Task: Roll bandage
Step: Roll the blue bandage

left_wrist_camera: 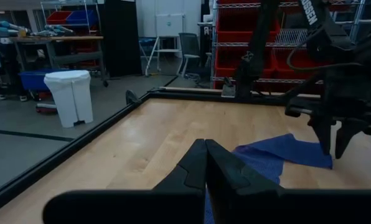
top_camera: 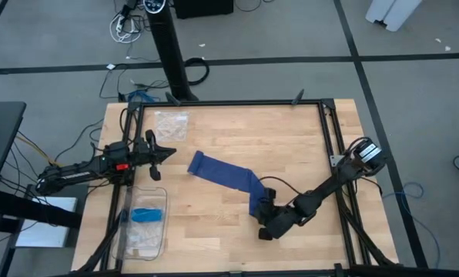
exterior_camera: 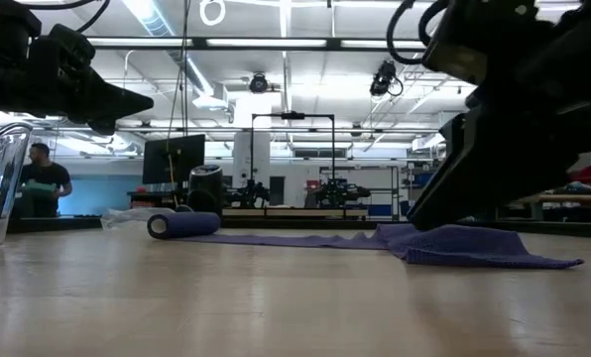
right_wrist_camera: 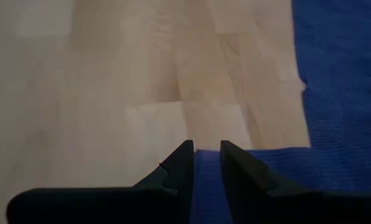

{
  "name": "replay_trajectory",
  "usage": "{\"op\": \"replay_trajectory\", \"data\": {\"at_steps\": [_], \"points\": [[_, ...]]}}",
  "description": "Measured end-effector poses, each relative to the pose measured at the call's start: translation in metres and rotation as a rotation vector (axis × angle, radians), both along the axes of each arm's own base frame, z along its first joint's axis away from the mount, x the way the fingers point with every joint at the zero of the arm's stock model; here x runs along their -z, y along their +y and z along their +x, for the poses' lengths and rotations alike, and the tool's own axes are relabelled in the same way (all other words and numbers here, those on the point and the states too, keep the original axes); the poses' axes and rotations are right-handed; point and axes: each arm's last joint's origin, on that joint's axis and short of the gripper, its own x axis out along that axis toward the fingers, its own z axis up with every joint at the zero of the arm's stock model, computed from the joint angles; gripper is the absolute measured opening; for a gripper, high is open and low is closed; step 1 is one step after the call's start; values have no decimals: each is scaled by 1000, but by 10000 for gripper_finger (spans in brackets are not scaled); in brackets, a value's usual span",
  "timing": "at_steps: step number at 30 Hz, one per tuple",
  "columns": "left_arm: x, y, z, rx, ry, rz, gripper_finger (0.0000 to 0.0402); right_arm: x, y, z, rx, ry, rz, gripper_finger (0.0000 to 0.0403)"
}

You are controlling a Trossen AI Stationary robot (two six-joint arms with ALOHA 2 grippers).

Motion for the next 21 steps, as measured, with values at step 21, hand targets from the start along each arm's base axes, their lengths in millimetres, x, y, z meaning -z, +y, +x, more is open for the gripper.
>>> {"op": "replay_trajectory", "data": {"at_steps": [21], "points": [[0,0,0,-1,0,0,11,5,-20,9,-24,125,89,6]]}}
